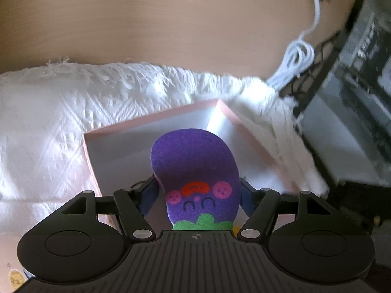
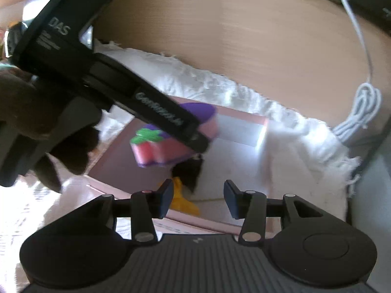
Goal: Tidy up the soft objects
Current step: 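Carry both items into the pink box and open both tools to release them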
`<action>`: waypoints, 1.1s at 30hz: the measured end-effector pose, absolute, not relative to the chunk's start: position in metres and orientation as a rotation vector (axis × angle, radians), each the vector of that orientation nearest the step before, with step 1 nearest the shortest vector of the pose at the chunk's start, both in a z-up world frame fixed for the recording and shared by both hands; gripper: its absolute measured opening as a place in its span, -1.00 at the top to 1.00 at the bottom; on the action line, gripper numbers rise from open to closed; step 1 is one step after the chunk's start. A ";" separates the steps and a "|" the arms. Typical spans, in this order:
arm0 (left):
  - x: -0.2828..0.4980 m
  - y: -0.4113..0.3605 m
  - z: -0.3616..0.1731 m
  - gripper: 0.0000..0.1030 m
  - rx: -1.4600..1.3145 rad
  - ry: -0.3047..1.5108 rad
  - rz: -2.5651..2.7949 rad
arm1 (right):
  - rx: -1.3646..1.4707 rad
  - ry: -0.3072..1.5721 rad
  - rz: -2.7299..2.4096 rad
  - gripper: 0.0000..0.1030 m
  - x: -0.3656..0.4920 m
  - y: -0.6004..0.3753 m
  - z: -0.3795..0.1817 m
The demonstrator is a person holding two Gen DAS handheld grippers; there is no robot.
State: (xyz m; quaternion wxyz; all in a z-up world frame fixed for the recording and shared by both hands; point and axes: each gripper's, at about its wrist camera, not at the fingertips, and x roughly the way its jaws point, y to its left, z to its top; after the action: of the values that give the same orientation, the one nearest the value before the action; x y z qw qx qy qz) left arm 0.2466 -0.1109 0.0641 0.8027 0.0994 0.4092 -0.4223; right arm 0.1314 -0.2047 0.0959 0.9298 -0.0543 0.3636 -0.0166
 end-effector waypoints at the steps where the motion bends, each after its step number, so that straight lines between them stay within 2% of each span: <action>1: 0.243 -0.113 0.066 -0.42 0.250 0.871 -0.894 | -0.112 0.749 -0.048 0.12 0.132 -0.206 0.095; 5: 0.237 -0.114 0.065 -0.42 0.254 0.846 -0.898 | -0.081 0.753 -0.052 0.12 0.134 -0.213 0.093; 11: 0.249 -0.095 0.067 -0.44 0.055 0.869 -0.879 | -0.076 0.729 -0.020 0.12 0.132 -0.208 0.095; 17: 0.241 -0.087 0.072 -0.42 0.068 0.844 -0.871 | -0.043 0.701 0.002 0.12 0.133 -0.208 0.097; 21: 0.242 -0.097 0.063 -0.42 0.123 0.898 -0.848 | -0.049 0.679 0.035 0.06 0.137 -0.205 0.102; 23: 0.250 -0.101 0.053 -0.41 0.079 0.997 -0.829 | -0.077 0.669 0.039 0.02 0.140 -0.199 0.100; 28: 0.249 -0.108 0.053 -0.39 0.057 1.072 -0.854 | -0.113 0.740 -0.058 0.01 0.158 -0.198 0.084; 33: 0.245 -0.095 0.064 -0.38 0.018 0.980 -0.834 | -0.052 0.782 -0.112 0.01 0.156 -0.215 0.079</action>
State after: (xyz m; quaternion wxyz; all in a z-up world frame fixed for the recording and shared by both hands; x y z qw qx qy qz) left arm 0.2449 -0.0949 0.0640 0.7999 0.0084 0.4570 -0.3888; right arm 0.1562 -0.2151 0.0792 0.9228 -0.0254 0.3807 -0.0543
